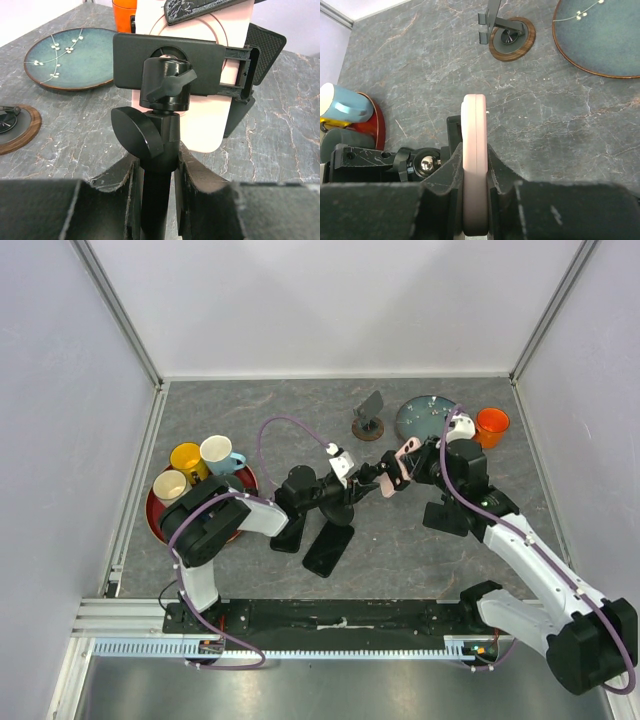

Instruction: Remove the phone from the phone stand

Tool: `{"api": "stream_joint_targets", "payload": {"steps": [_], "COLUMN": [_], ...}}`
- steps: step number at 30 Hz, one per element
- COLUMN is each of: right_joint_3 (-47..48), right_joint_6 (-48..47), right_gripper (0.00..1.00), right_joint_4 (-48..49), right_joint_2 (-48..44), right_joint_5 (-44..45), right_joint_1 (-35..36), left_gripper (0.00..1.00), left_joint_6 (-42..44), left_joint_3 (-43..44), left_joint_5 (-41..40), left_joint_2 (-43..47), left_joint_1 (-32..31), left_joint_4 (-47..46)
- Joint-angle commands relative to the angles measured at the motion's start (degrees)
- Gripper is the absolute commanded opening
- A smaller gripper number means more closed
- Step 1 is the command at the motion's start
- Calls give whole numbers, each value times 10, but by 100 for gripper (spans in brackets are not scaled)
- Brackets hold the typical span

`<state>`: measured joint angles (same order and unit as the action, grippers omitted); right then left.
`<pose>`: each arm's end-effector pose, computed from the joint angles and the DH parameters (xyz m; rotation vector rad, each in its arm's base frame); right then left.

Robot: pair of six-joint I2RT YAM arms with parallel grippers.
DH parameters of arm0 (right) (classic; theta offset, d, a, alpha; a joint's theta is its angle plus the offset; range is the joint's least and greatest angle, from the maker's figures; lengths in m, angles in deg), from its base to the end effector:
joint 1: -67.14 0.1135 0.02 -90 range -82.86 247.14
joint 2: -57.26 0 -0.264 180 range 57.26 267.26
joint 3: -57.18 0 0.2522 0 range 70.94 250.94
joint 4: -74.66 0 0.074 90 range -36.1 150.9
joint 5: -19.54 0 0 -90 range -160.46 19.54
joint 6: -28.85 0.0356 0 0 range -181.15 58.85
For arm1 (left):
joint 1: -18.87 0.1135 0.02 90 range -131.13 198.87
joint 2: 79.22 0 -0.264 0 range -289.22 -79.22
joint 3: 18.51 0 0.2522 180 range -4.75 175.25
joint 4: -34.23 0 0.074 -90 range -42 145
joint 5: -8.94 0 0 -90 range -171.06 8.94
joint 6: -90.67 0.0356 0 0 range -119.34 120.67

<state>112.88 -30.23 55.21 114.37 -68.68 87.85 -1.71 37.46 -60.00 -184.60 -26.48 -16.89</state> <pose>0.2166 0.0807 0.2900 0.1970 1.9674 0.5656 0.2448 -0.2660 0.1797 0.8665 1.3693 -0.9340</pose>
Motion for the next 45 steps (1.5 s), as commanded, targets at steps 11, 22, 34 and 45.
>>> {"api": "stream_joint_targets", "payload": {"steps": [11,22,34,45], "right_joint_3": [123,157,154,163], "right_joint_6": [-83,-130,-157,-213], "right_gripper": [0,0,0,0], "right_joint_4": [-70,-29,10,-78], "right_joint_2": [110,210,177,84], "right_joint_5": [358,498,450,348], "right_joint_1": [84,96,97,98], "left_gripper": [2,2,2,2], "left_joint_6": [54,112,114,39], "left_joint_3": [10,30,23,-2], "left_joint_5": [-84,-116,-139,-138], "left_joint_2": [40,72,79,71], "left_joint_1": [-17,-65,-50,28], "left_joint_4": [-120,-95,-88,-96]}}
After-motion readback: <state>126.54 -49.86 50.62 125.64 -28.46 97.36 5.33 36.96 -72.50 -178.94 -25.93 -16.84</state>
